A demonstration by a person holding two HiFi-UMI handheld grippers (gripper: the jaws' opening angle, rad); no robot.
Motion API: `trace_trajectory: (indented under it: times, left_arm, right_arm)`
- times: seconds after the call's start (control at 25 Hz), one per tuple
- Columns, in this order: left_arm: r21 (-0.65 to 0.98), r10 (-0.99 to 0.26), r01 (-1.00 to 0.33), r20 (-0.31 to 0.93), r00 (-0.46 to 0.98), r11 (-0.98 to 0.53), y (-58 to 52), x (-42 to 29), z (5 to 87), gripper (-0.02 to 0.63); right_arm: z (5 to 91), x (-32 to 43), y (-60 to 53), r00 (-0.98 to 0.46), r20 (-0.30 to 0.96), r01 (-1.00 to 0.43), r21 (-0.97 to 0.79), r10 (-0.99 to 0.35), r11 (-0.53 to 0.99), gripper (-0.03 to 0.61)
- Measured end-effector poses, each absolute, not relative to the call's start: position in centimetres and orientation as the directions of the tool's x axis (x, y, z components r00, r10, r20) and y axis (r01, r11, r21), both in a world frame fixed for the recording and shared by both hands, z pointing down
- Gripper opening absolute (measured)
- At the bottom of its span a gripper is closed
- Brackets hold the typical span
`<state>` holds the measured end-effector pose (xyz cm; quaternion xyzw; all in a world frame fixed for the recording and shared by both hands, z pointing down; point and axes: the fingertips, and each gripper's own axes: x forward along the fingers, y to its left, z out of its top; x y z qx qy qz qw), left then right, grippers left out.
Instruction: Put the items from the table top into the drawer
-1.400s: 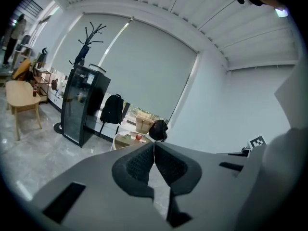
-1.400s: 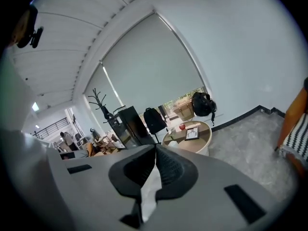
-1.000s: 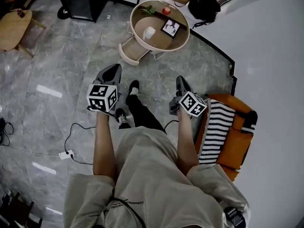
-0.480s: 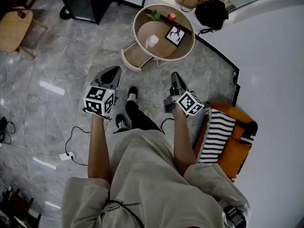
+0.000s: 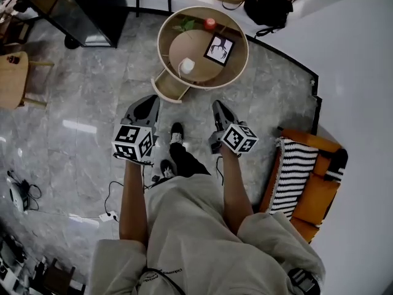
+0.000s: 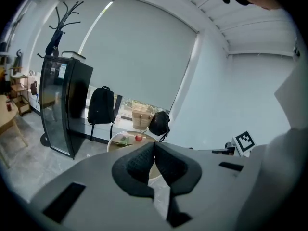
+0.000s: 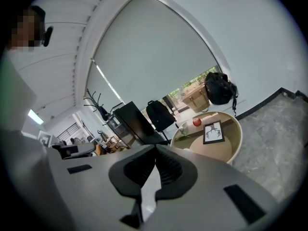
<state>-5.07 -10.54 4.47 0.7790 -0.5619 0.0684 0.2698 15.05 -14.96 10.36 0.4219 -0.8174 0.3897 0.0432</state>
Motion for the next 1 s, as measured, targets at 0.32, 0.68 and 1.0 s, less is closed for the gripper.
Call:
trace_trajectory:
  times: [0.32,0.68,1.0]
  left_arm:
    - [0.306,-0.822,-0.925,0.452,0.348,-0.224,-17.6,-4.6,11.0,0.021]
    - [0.298,-0.785,-0.912,0.476,0.397,-0.281,-19.7,-6.4,24.0,0.021]
    - [0.319,-0.766,-0.894,0.472,0.437,-0.314,-18.0,-7.2,34.1,0.021]
  right_arm:
    - [16.3,12.6,-19.1,-0.704,0.399,-0.68,-0.618,-0.588,0.394,0.034]
    - [28.3,8.0,-22.8,-0.628,0.492,-0.778,-0.415,-0.602,0.472,0.034]
    - [36.8,6.8,-21.3,-0.56,0.434,-0.816,-0.436,-0.706,0.379,0.034]
